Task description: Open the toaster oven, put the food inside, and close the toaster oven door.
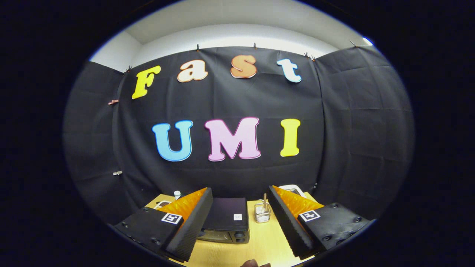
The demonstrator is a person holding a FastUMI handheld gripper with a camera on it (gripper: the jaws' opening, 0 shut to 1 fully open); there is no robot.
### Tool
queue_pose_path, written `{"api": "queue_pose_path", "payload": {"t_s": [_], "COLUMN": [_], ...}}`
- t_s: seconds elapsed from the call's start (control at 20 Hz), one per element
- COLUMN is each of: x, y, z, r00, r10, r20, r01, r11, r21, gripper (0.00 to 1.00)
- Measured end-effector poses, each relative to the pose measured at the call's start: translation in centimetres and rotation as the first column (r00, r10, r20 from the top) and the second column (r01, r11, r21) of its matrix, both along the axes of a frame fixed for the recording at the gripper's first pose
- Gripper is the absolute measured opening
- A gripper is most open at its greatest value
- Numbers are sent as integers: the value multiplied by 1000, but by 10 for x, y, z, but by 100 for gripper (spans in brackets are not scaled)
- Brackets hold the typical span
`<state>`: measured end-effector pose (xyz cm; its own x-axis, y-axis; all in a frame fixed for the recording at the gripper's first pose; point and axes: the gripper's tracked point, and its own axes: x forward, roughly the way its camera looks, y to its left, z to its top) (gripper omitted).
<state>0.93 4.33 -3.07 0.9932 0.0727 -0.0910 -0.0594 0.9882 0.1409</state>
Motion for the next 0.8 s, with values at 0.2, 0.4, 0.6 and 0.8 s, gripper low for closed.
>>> {"api": "queue_pose_path", "payload": {"t_s": [0.2, 0.4, 0.6, 0.8], "x": [-4, -5, -11, -10], "y": [-27, -40, -51, -53], "z": [37, 61, 55, 49], "r00": [996, 988, 988, 989], "r10": [-41, -79, -99, -103], "r20": [82, 130, 122, 107], "r01": [44, 83, 100, 105], "r11": [999, 996, 995, 994], "r21": [-33, -25, -3, -11], "gripper": [98, 98, 98, 98]}}
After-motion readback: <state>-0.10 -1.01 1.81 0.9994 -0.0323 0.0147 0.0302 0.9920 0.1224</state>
